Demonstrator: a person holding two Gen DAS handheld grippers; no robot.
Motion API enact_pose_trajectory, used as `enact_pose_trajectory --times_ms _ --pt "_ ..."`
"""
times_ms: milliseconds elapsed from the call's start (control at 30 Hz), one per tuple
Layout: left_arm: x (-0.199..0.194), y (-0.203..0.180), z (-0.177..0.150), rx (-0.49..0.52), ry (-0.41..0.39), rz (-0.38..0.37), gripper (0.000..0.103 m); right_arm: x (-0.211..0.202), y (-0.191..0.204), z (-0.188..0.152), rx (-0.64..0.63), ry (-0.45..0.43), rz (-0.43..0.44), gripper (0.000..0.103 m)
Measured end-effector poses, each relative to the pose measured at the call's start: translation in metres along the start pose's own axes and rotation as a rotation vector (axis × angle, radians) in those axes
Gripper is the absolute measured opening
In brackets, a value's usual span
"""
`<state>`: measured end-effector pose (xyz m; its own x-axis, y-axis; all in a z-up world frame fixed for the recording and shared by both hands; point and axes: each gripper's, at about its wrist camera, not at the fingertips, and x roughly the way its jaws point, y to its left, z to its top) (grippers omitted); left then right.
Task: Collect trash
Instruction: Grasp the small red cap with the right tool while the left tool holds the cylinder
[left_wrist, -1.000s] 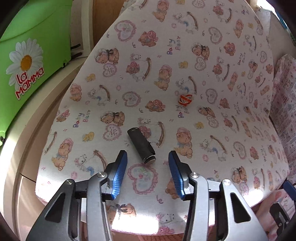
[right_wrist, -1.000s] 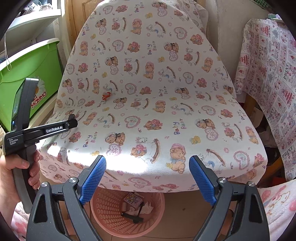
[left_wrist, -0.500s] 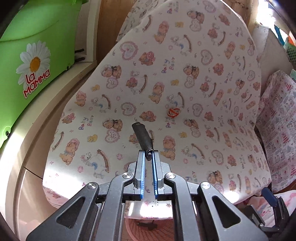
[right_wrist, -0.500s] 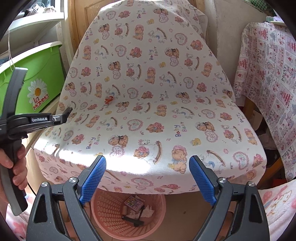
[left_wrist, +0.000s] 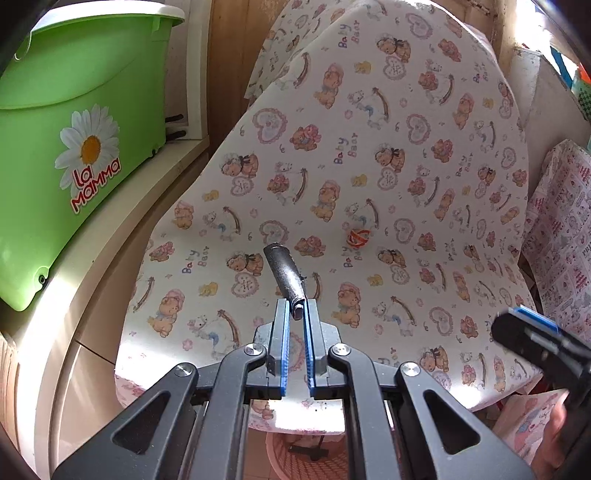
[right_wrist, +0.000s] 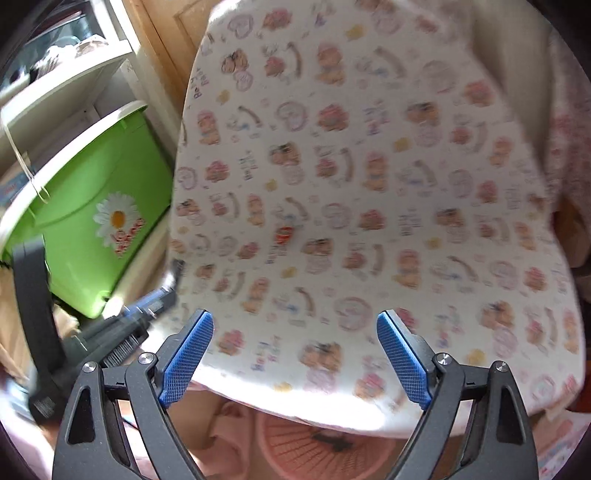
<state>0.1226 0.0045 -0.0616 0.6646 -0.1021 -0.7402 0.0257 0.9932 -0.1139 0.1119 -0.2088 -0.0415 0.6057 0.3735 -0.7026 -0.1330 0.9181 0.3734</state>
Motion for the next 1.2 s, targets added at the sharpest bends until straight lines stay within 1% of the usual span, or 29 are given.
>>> enact_pose_trajectory --times_ms 67,100,133,167,200,267,333,433,467,500,533,600,733,833,867,900,933,1000,1067,1200 --pt "0.004 0.004 -0.001 -0.018 0.046 0.009 0.007 0.014 0.001 0.023 0.063 0.059 0.050 0.084" --pt "0.006 0.007 -0.001 -0.030 0.068 0.012 0.007 0.025 0.002 0.034 0.095 0.105 0.081 0.084" --pt "0.009 0.010 -0.002 -0.041 0.089 0.015 0.007 0.037 0.002 0.046 0.125 0.153 0.096 0.083" --pt "0.011 0.012 -0.002 -0.053 0.102 0.018 0.007 0.047 0.002 0.057 0.153 0.186 0.104 0.080" --pt "0.013 0.015 -0.002 -0.068 0.109 0.018 0.007 0.058 0.000 0.067 0.174 0.212 0.109 0.079" --pt "0.015 0.020 0.000 -0.092 0.119 0.015 0.007 0.083 -0.001 0.085 0.186 0.274 0.084 0.078" --pt "0.016 0.023 0.001 -0.101 0.119 0.025 0.007 0.106 -0.002 0.098 0.188 0.321 0.045 0.070" --pt "0.016 0.026 0.003 -0.101 0.118 0.046 0.007 0.141 -0.006 0.107 0.214 0.379 0.032 0.057" --pt "0.014 0.026 0.005 -0.101 0.108 0.047 0.007 0.151 -0.006 0.107 0.217 0.393 0.027 0.049" --pt "0.011 0.027 0.005 -0.099 0.096 0.051 0.007 0.159 -0.007 0.106 0.217 0.407 0.015 0.044" --pt "0.009 0.027 0.006 -0.095 0.086 0.056 0.007 0.167 -0.007 0.105 0.219 0.421 -0.001 0.043" --pt "0.005 0.030 0.007 -0.096 0.073 0.066 0.007 0.179 -0.008 0.102 0.233 0.427 -0.003 0.043" --pt "0.005 0.033 0.007 -0.106 0.079 0.063 0.007 0.185 -0.011 0.103 0.259 0.390 0.004 0.042" --pt "0.007 0.030 0.006 -0.095 0.082 0.072 0.007 0.191 -0.011 0.104 0.242 0.398 -0.003 0.025" --pt "0.008 0.029 0.006 -0.092 0.082 0.070 0.007 0.191 -0.011 0.104 0.235 0.404 0.005 0.015" --pt "0.008 0.028 0.006 -0.088 0.082 0.068 0.007 0.190 -0.012 0.104 0.230 0.400 0.014 0.008" --pt "0.008 0.027 0.006 -0.084 0.080 0.067 0.007 0.184 -0.011 0.103 0.214 0.380 0.022 0.004" --pt "0.009 0.025 0.006 -0.074 0.078 0.071 0.007 0.171 -0.006 0.101 0.159 0.340 0.020 0.004" --pt "0.009 0.023 0.006 -0.068 0.075 0.071 0.007 0.157 -0.003 0.097 0.115 0.325 0.021 0.004" --pt "0.006 0.020 0.005 -0.061 0.071 0.058 0.007 0.121 -0.006 0.079 0.099 0.307 0.084 0.004"
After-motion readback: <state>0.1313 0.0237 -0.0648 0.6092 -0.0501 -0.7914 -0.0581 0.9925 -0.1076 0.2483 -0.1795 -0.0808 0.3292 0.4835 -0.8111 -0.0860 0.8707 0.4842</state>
